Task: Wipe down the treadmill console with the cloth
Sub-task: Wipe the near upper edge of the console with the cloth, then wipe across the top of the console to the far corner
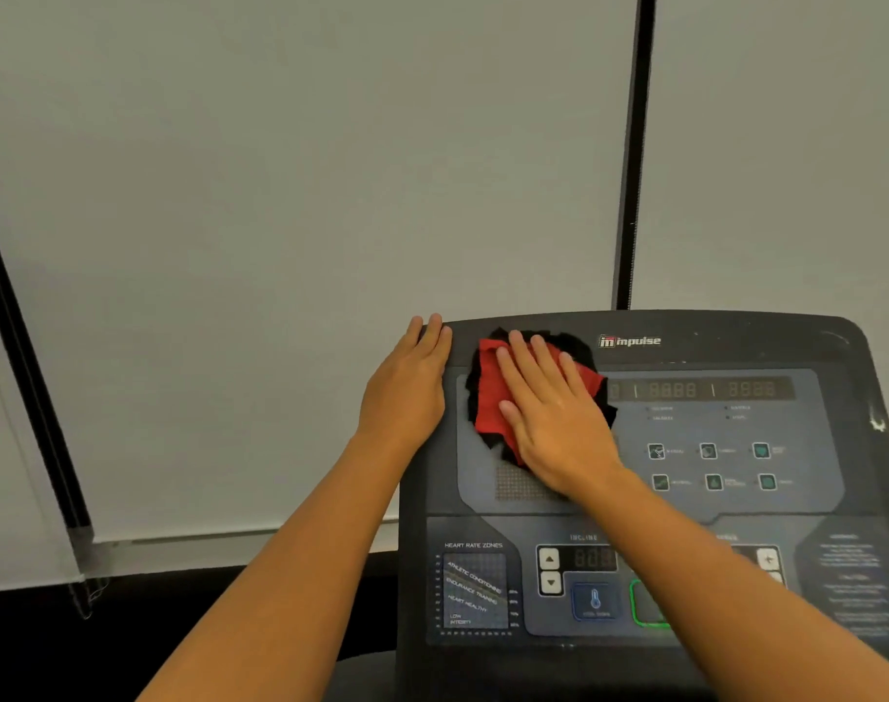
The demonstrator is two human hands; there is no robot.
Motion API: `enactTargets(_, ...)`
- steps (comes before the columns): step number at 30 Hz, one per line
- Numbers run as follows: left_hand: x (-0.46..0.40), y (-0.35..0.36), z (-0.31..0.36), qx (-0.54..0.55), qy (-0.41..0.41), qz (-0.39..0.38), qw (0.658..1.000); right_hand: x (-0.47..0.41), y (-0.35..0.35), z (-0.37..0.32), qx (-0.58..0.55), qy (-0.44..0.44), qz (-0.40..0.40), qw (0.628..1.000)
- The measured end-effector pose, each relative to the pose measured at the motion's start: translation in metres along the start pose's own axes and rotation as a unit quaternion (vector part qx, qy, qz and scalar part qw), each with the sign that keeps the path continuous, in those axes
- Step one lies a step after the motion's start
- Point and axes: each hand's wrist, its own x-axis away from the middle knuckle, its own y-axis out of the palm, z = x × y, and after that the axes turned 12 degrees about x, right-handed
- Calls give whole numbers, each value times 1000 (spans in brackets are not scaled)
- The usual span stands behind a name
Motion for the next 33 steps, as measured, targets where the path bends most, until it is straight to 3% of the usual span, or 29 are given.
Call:
enactTargets(2,0,3,0,11,-3,8,1000,8,-1,36,14,5,-18,1000)
enactTargets(4,1,6,4,21,-15,13,1000,6,0,59,0,107,-25,994)
enactTargets(6,-2,6,13,22,-36,15,999,-6,-2,41,-10,200,-17,980)
enactTargets(7,-5,6,18,16,-46,17,999,-8,-2,21,-11,204,-8,979)
enactTargets(9,-12,7,28,3,-49,28,998,0,1,-8,-13,123,3,992)
enactTargets(11,-15,9,39,15,-51,31,998,18,2,9,-11,35,6,999)
enactTargets(15,-10,16,60,30,-32,18,999,42,6,75,-16,134,9,991)
enactTargets(19,-11,24,78,18,-21,-1,1000,30,8,50,-17,220,15,975)
enactTargets(24,-25,36,107,10,-22,-6,1000,55,9,109,12,59,18,998)
enactTargets(27,-27,47,123,10,-30,-10,999,63,8,145,-21,162,10,987)
enactTargets(29,-28,55,133,-5,-39,-12,999,55,7,127,-27,209,15,978)
enactTargets(33,-38,66,147,-23,-49,-1,999,57,8,118,-8,76,21,997)
